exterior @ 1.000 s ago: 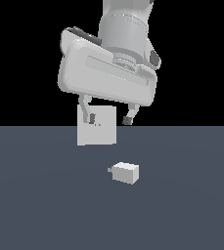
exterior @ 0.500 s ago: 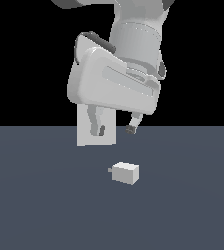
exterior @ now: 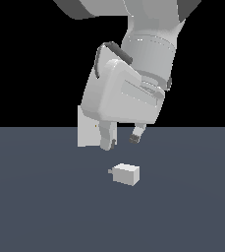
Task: Plug the charger into the wall socket.
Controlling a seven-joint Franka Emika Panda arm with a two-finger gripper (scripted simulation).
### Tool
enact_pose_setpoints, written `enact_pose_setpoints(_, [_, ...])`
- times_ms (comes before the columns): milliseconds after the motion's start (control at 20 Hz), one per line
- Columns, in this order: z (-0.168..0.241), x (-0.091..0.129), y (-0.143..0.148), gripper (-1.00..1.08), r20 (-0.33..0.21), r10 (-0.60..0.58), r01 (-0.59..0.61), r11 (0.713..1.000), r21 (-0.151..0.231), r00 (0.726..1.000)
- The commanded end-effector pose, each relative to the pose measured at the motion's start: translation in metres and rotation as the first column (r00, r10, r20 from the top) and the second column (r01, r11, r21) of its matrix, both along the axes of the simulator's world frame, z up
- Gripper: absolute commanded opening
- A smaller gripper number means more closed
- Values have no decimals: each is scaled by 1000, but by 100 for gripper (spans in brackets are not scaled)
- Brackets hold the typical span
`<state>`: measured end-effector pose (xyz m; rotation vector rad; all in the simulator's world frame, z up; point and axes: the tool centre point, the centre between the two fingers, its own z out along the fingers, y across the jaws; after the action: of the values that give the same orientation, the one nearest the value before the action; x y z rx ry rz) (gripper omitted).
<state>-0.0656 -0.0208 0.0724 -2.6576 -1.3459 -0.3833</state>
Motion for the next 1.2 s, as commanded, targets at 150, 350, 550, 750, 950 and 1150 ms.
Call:
enact_pose_setpoints(150, [-7,-1,-4,100,14,51,-51,999,8,999])
enact_pose_setpoints(350, [-10,-1,-5,100,18,70,-70,997,11,997])
enact_pose_setpoints(550, [-10,-1,-6,100,19,75,-75,997,11,997])
enact_pose_setpoints(750, [-11,-1,-6,100,18,73,-73,997,11,997])
enact_pose_setpoints(950, [-18,-2,-6,100,18,73,-73,997,11,997])
enact_pose_setpoints(1150, [-34,-2,-6,100,17,74,-74,997,10,997])
